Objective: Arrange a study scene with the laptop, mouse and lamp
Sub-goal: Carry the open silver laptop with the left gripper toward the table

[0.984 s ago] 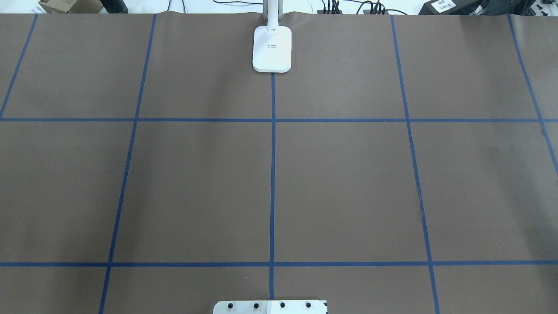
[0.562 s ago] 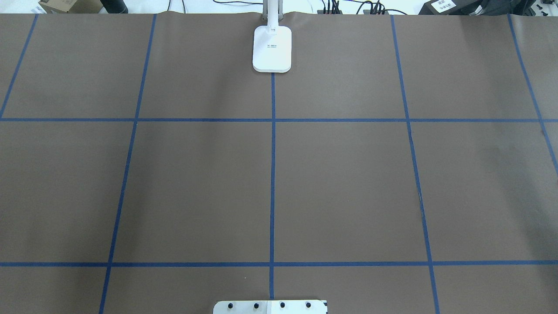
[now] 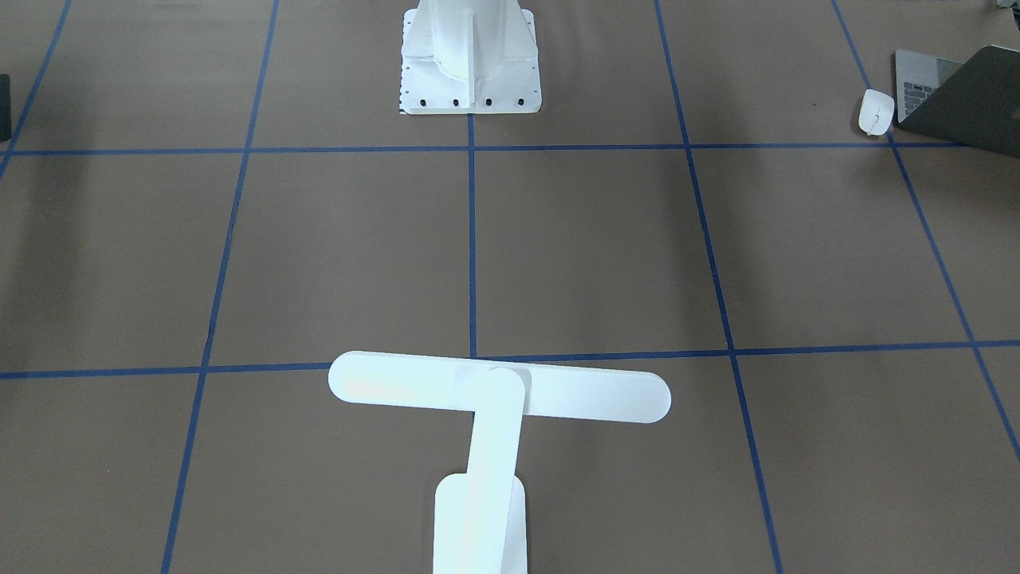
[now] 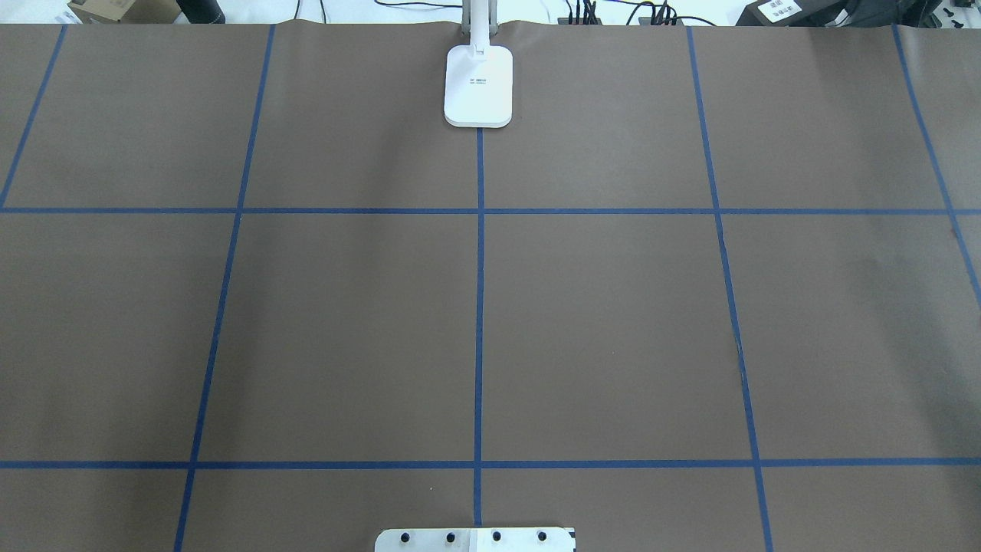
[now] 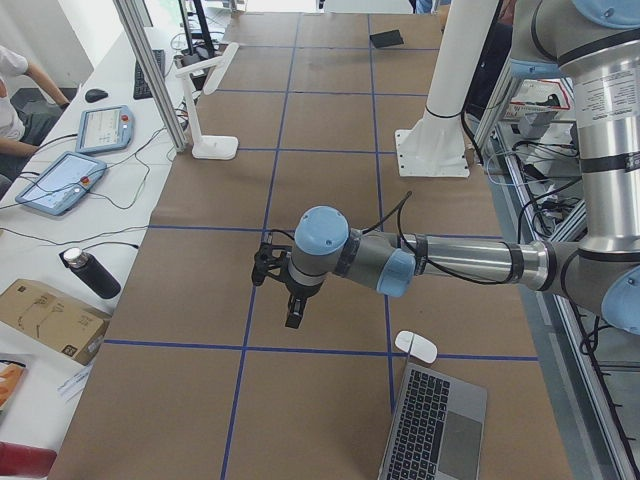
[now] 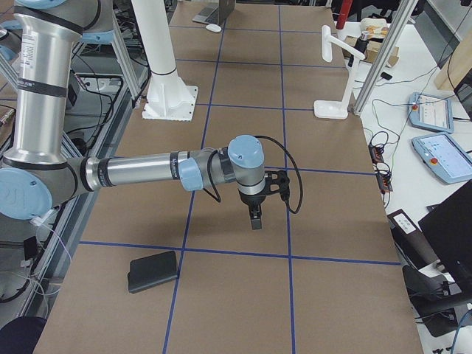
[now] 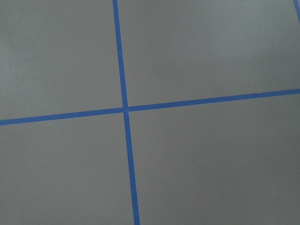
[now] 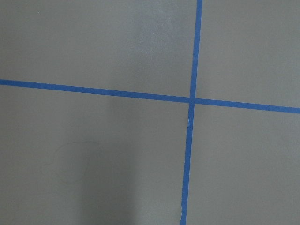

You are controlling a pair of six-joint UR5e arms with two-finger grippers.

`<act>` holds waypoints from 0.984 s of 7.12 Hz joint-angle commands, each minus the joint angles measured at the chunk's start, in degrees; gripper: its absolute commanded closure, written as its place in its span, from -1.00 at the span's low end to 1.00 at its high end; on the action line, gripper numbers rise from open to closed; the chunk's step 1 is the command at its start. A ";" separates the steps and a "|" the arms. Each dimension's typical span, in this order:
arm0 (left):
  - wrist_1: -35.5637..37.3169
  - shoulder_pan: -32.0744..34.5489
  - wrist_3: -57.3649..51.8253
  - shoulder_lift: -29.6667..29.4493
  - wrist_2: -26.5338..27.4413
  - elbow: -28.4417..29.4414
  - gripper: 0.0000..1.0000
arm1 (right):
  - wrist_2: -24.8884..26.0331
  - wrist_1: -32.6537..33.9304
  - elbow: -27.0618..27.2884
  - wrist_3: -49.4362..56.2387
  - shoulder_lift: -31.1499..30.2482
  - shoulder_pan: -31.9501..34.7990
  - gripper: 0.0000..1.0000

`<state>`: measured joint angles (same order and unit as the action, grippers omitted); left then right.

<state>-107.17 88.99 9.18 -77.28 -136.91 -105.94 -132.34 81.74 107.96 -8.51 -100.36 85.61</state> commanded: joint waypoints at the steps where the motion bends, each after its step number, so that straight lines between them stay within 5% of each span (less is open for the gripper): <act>1: -0.06 0.13 1.28 0.11 -0.20 -0.14 -0.99 | -0.02 0.00 -0.38 0.07 0.25 0.00 -0.99; 7: -0.15 2.40 14.90 10.90 -0.64 -5.66 -0.96 | -0.46 -3.87 -1.17 -0.02 0.34 -2.36 -0.99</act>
<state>-107.36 90.08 22.63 -69.37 -137.43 -110.07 -132.78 78.63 106.92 -8.58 -100.02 84.25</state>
